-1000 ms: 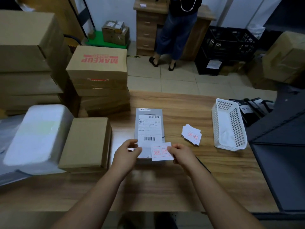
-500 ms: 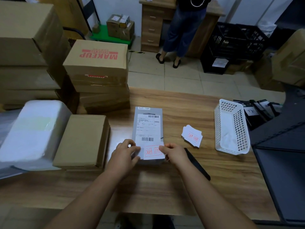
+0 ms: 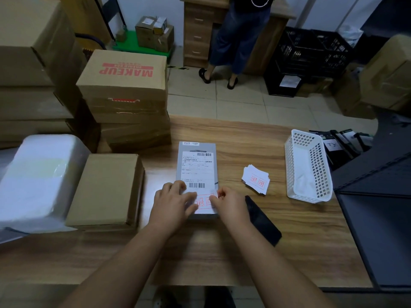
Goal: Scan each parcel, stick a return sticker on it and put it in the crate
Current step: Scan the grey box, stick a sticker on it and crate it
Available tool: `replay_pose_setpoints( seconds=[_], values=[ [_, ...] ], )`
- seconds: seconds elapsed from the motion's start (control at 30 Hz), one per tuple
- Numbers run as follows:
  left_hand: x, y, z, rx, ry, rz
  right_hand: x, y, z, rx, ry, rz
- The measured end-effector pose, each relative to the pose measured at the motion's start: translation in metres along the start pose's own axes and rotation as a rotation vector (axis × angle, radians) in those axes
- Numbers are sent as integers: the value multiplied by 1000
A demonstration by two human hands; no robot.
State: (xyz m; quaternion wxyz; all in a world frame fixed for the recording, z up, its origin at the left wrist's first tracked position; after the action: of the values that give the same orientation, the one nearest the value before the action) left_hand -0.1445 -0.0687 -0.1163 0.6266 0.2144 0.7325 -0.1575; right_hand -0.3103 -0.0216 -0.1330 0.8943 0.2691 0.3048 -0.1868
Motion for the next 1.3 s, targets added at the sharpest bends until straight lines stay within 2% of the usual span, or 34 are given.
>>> replay_pose_setpoints(
  seconds=[0.2,0.27,0.33,0.4,0.57,0.7,0.8,0.9,1.03,1.3],
  values=[
    [1,3,5,63,-50,1,-30,3,-23,11,-51,-99],
    [4,4,3,56,-54,21,-27,6,-23,-110,-77,-29],
    [3,4,1,64,-57,7,-14,12,-15,-214,-99,121],
    [2,4,-1,119,-106,-15,-4,18,-12,-241,-83,215],
    [9,11,6,187,-202,-33,-5,22,-24,-241,-112,222],
    [11,19,17,101,-109,-75,-9,19,-42,-235,-40,243],
    [16,23,33,-59,-31,0,-10,12,-46,-221,-26,286],
    [25,19,41,-165,180,123,-2,3,-34,-249,-28,356],
    [24,12,35,-178,442,150,12,-5,-20,-282,-107,396],
    [7,29,34,-143,554,65,0,25,-16,-257,-258,340]
  ],
)
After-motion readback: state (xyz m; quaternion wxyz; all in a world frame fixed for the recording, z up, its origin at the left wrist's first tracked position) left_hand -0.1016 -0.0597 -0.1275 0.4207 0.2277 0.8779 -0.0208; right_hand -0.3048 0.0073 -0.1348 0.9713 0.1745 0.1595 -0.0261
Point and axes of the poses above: each hand's wrist, its own y-axis away from the middle knuckle, its own x-axis out of the palm, z = x × y, the point moved 7 cm from there along -y, towards the middle knuckle, and after that the axes turned 10 degrees about -y, right-handed, at the moved point
